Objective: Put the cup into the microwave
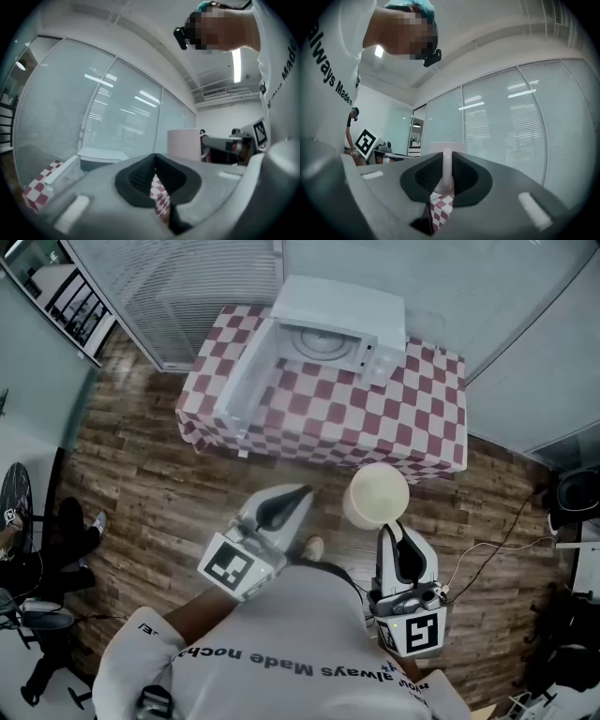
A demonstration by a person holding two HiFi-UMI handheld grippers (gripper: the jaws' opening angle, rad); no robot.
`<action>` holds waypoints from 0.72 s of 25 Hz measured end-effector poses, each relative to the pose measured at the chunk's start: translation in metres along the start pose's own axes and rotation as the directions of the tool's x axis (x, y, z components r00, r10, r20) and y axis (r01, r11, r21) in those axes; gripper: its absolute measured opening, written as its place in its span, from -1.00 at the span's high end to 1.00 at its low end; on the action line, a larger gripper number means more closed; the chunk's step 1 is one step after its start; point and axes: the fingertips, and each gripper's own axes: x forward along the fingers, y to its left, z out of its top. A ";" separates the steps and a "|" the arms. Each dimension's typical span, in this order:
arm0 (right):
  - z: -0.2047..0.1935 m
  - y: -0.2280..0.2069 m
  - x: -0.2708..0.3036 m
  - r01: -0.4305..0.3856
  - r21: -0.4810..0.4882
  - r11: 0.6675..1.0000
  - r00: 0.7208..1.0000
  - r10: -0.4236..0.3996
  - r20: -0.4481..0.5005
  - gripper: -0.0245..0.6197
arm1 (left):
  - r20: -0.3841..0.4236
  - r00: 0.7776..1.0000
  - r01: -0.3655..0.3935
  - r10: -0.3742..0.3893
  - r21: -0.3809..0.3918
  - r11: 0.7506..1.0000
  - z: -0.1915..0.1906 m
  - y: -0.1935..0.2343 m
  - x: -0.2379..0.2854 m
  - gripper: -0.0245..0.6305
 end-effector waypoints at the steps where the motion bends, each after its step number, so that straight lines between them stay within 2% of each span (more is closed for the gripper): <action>1: 0.000 -0.004 -0.001 -0.002 0.000 1.000 1.000 0.002 0.001 0.79 | 0.000 1.000 -0.002 0.002 0.002 1.000 -0.001 -0.002 0.004 0.93; 13: -0.008 -0.052 -0.012 -0.021 0.011 1.000 1.000 0.021 -0.009 0.79 | -0.003 1.000 -0.026 0.026 0.002 1.000 -0.010 -0.020 0.045 0.93; 18: -0.014 -0.061 -0.002 -0.034 0.021 0.999 0.999 0.034 -0.020 0.79 | -0.019 0.999 -0.032 0.032 0.000 0.999 -0.016 -0.014 0.055 0.93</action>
